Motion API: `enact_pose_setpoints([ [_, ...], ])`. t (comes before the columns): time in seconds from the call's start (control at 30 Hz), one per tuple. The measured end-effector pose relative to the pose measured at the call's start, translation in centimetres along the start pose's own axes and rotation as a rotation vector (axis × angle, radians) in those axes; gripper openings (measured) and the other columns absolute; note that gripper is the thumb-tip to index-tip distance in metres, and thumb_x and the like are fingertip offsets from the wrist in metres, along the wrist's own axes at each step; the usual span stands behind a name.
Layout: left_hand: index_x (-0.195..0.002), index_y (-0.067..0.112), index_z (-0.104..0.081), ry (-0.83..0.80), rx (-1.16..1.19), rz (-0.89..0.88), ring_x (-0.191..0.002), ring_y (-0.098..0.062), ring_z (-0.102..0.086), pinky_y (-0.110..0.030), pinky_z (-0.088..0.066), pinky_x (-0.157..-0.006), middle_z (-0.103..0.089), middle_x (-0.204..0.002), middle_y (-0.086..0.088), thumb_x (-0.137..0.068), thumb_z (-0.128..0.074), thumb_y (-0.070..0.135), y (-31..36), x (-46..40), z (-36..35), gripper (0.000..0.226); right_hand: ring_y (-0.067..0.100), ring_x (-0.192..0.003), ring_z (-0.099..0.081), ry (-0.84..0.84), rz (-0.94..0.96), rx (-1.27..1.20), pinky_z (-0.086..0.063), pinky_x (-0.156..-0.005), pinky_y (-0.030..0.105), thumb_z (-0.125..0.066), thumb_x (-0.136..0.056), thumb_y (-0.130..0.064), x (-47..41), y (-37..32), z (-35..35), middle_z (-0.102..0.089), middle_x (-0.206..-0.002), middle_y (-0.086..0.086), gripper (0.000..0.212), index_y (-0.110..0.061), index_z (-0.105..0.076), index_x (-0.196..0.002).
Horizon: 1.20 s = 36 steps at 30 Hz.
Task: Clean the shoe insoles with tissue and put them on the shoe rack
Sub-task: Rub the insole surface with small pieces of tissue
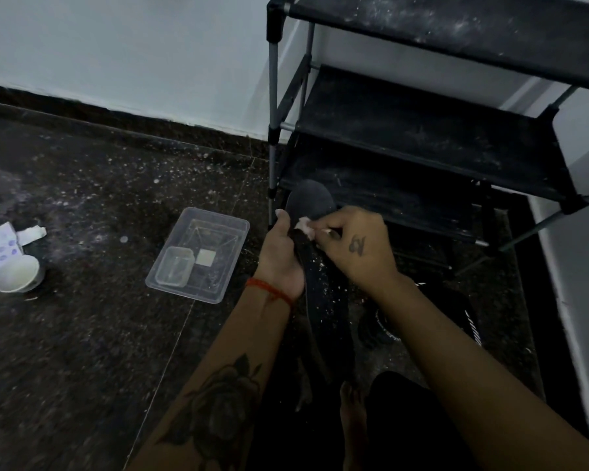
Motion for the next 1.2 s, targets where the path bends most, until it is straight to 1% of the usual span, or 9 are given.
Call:
enact_pose_setpoints([
  [0.07,-0.098,0.002,-0.062,-0.004,0.009,0.030,-0.087,-0.025,-0.062,-0.035,-0.050,-0.076,-0.070,-0.085,-0.014,-0.100,-0.017,0.052,-0.2,0.0,0.0,0.067,0.018,-0.083,-0.064,0.032,-0.097,0.054,-0.051,-0.076,0.026,-0.065,-0.083,-0.023,-0.4,1.7,0.7,-0.071,-0.094,0.005,0.015,-0.022,-0.074,-0.094],
  [0.23,-0.096,0.008,-0.062,-0.006,0.000,0.027,-0.078,-0.022,-0.066,-0.034,-0.055,-0.066,-0.072,-0.080,-0.012,-0.098,-0.017,0.054,-0.2,-0.4,0.1,0.064,0.014,-0.091,-0.063,0.161,-0.159,-0.052,-0.040,-0.077,0.011,-0.062,-0.084,-0.016,-0.3,1.2,3.2,-0.070,-0.100,0.003,0.018,-0.017,-0.072,-0.099],
  [0.37,-0.090,0.007,-0.060,0.044,-0.086,-0.063,-0.072,-0.017,-0.068,-0.021,-0.054,-0.064,-0.068,-0.081,-0.008,-0.103,-0.021,0.040,0.3,-0.3,0.3,0.052,0.004,-0.071,-0.064,-0.082,-0.027,-0.172,-0.046,-0.061,0.009,-0.067,-0.082,-0.024,0.8,-2.8,0.7,-0.073,-0.082,-0.005,0.011,-0.020,-0.075,-0.090],
  [0.47,-0.132,0.004,-0.049,0.030,-0.061,-0.072,-0.066,-0.032,-0.066,-0.023,-0.053,-0.069,-0.070,-0.076,-0.024,-0.102,-0.019,0.044,0.6,0.2,-0.2,0.059,0.011,-0.075,-0.066,-0.129,0.002,-0.078,-0.050,-0.064,0.020,-0.067,-0.082,-0.030,0.7,-2.1,-0.2,-0.074,-0.083,0.000,0.014,-0.020,-0.076,-0.087],
  [0.53,-0.143,0.006,-0.034,-0.018,-0.005,-0.009,-0.065,-0.022,-0.062,-0.027,-0.050,-0.077,-0.067,-0.090,-0.033,-0.099,-0.016,0.051,0.3,0.4,-0.7,0.066,0.014,-0.082,-0.066,-0.112,-0.031,0.018,-0.046,-0.069,0.017,-0.066,-0.083,-0.028,0.3,-0.5,0.0,-0.073,-0.094,0.000,0.014,-0.022,-0.074,-0.093],
  [0.77,-0.113,0.007,-0.059,-0.045,-0.018,-0.010,-0.095,-0.025,-0.062,-0.035,-0.051,-0.083,-0.064,-0.107,-0.014,-0.097,-0.017,0.057,-0.2,-0.8,-0.3,0.067,0.017,-0.092,-0.060,0.181,-0.137,0.092,-0.036,-0.077,0.013,-0.060,-0.086,-0.015,-0.6,2.0,3.2,-0.065,-0.102,0.008,0.021,-0.017,-0.070,-0.103],
  [0.93,-0.101,0.008,-0.060,-0.088,-0.037,-0.014,-0.080,-0.018,-0.065,-0.029,-0.055,-0.074,-0.068,-0.086,-0.009,-0.098,-0.019,0.054,-0.5,-0.8,-0.6,0.062,0.011,-0.078,-0.048,0.033,0.156,0.043,-0.039,-0.068,0.019,-0.057,-0.085,-0.006,0.2,-1.7,0.3,-0.054,-0.087,0.004,0.030,-0.020,-0.068,-0.109],
  [1.1,-0.106,0.006,-0.059,-0.075,-0.051,0.046,-0.091,-0.023,-0.060,-0.033,-0.047,-0.086,-0.063,-0.101,-0.014,-0.098,-0.018,0.053,-0.9,-0.6,-0.7,0.062,0.026,-0.081,-0.056,0.092,-0.036,0.109,-0.049,-0.073,0.032,-0.056,-0.089,-0.021,-0.6,2.1,1.3,-0.056,-0.092,0.013,0.024,-0.020,-0.068,-0.110],
  [1.2,-0.100,0.009,-0.061,-0.054,-0.071,0.031,-0.087,-0.021,-0.064,-0.032,-0.052,-0.078,-0.066,-0.099,-0.011,-0.099,-0.019,0.052,-0.8,-0.8,-0.4,0.060,0.020,-0.092,-0.057,0.165,-0.172,0.077,-0.033,-0.075,0.008,-0.056,-0.088,-0.014,-0.8,3.5,2.7,-0.059,-0.101,0.011,0.025,-0.017,-0.067,-0.111],
])
Point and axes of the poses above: each hand's wrist, its own x-axis away from the middle knuckle, its own z-axis out of the back of the hand, y = z × x, the point moved 7 cm from there along -x, towards the middle knuckle
